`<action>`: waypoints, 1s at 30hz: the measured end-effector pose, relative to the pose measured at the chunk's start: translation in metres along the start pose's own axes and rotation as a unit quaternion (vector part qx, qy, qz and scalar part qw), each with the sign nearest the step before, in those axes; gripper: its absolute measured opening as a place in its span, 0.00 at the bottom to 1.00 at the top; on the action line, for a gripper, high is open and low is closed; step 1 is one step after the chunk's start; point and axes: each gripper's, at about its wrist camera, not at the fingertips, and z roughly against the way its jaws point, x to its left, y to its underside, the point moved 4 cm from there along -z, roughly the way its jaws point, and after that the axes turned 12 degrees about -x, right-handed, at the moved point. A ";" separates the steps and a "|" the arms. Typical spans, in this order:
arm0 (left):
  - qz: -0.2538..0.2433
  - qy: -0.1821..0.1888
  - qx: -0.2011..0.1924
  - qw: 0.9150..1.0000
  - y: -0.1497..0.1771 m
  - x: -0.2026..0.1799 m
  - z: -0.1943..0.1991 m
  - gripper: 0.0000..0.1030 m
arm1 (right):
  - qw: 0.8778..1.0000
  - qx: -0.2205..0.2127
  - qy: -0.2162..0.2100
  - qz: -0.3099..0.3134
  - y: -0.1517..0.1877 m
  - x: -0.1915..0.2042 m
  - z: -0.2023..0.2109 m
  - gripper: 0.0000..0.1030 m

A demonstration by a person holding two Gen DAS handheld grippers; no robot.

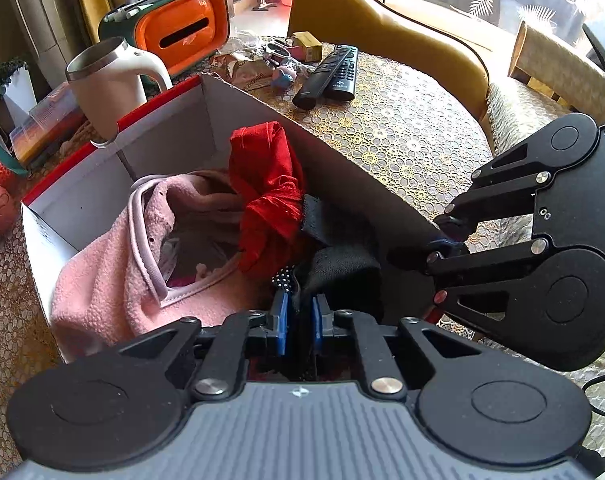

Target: Organize objects

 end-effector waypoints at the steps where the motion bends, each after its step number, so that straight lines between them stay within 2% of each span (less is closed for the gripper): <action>1: 0.000 0.000 -0.001 1.000 0.001 0.000 0.001 0.11 | 1.000 0.000 0.000 0.000 0.000 0.000 0.000 0.08; 4: -0.002 0.000 -0.004 1.000 0.005 0.000 0.005 0.20 | 1.000 0.000 0.001 -0.002 0.000 -0.001 0.000 0.08; 7: 0.000 0.001 -0.009 1.000 0.011 0.000 0.012 0.43 | 1.000 0.000 0.004 -0.001 0.000 0.000 0.000 0.09; 8: 0.000 -0.003 -0.014 1.000 0.013 0.001 0.015 0.58 | 1.000 0.000 0.005 -0.001 0.000 0.000 0.000 0.09; 9: 0.000 -0.005 -0.021 1.000 0.013 0.002 0.019 0.65 | 1.000 0.000 0.005 -0.001 0.000 0.000 0.000 0.09; 25: 0.042 -0.010 -0.079 0.996 0.025 0.015 0.080 0.65 | 1.000 -0.014 0.008 -0.002 -0.002 0.002 0.021 0.11; 30: 0.052 -0.023 -0.101 0.993 0.027 0.018 0.103 0.70 | 0.999 -0.034 0.005 -0.015 -0.004 0.000 0.037 0.14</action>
